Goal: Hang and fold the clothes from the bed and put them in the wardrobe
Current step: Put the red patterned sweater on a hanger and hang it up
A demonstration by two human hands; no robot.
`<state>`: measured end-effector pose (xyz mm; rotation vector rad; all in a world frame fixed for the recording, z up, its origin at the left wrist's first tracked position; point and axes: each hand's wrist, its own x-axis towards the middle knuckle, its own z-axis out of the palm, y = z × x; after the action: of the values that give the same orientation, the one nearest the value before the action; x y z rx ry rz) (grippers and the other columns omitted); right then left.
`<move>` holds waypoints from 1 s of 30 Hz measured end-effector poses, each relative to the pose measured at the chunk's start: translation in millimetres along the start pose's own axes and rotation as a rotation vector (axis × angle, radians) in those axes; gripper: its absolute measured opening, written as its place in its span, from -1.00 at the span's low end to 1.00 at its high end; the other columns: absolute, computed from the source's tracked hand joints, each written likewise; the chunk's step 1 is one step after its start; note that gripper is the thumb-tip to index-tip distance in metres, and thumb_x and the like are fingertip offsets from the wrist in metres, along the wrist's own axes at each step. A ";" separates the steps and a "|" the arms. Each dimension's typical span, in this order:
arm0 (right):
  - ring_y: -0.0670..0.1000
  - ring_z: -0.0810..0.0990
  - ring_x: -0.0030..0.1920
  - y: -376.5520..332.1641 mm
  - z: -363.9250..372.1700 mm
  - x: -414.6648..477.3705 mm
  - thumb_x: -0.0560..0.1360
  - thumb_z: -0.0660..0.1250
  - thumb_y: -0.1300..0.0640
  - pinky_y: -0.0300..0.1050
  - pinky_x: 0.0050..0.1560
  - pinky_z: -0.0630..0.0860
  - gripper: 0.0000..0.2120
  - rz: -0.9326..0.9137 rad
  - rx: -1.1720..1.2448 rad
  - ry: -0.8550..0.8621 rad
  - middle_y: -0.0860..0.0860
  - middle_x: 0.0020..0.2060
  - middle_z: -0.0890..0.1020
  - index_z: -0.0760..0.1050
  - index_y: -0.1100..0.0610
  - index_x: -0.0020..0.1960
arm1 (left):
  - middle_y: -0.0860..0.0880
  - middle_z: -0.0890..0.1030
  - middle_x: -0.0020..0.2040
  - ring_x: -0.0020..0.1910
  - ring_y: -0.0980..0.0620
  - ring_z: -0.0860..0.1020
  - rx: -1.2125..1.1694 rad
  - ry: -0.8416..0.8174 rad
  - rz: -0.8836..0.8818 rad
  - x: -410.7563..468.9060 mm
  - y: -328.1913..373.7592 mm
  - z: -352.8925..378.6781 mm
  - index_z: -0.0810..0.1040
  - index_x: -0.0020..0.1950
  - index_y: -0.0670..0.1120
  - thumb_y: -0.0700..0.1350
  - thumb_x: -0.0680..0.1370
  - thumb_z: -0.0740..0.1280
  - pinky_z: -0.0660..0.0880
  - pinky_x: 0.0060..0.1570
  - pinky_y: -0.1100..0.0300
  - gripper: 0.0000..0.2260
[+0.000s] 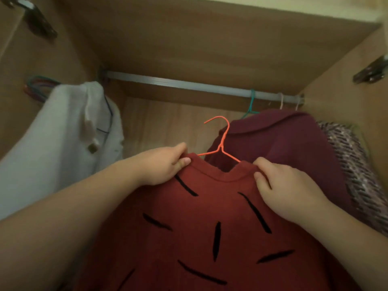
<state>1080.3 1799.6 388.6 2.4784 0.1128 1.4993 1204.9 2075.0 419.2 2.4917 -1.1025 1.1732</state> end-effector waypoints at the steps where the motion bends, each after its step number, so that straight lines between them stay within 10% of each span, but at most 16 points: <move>1: 0.19 0.64 -0.04 2.2 -2.6 11.2 0.55 0.04 -0.25 0.04 -0.12 0.53 -0.73 0.024 -0.031 -0.006 -0.02 -0.11 0.65 0.32 -0.11 0.08 | -0.07 0.54 -0.10 -0.02 -0.17 0.56 0.021 0.051 0.028 13.2 -4.3 2.0 0.24 -0.01 0.01 0.12 0.67 0.08 0.36 -0.15 0.06 -0.80; 14: 0.21 0.63 -0.16 35.1 13.2 162.3 0.64 0.01 -0.19 -0.02 -0.28 0.37 -0.73 0.221 -0.463 0.240 0.06 -0.20 0.61 0.22 -0.03 -0.09 | -0.07 0.46 0.31 0.29 -0.14 0.42 -0.164 0.633 -0.103 189.5 -28.9 67.1 0.34 0.37 -0.02 0.12 0.63 0.11 0.41 0.21 -0.10 -0.63; 21: 0.19 0.63 -0.12 50.1 28.6 206.1 0.65 0.02 -0.19 -0.04 -0.28 0.36 -0.71 0.250 -0.608 0.289 0.05 -0.14 0.62 0.38 -0.03 0.05 | 0.06 -0.09 0.63 0.60 -0.05 -0.15 -0.248 0.529 0.156 239.1 -21.9 103.5 -0.09 0.56 0.28 0.25 0.63 -0.06 -0.05 0.52 -0.25 -0.49; 30: 0.17 0.62 -0.04 45.9 42.9 236.2 0.64 0.03 -0.20 -0.04 -0.23 0.37 -0.70 0.277 -0.668 0.206 0.04 -0.06 0.63 0.42 -0.04 0.11 | 0.05 -0.11 0.64 0.60 -0.01 -0.17 -0.312 0.556 0.143 271.4 -31.0 120.5 -0.11 0.58 0.25 0.28 0.59 -0.15 -0.08 0.52 -0.24 -0.45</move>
<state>1226.4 1792.8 584.5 1.8519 -0.6168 1.5589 1410.6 1894.8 538.9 1.7266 -1.1928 1.4742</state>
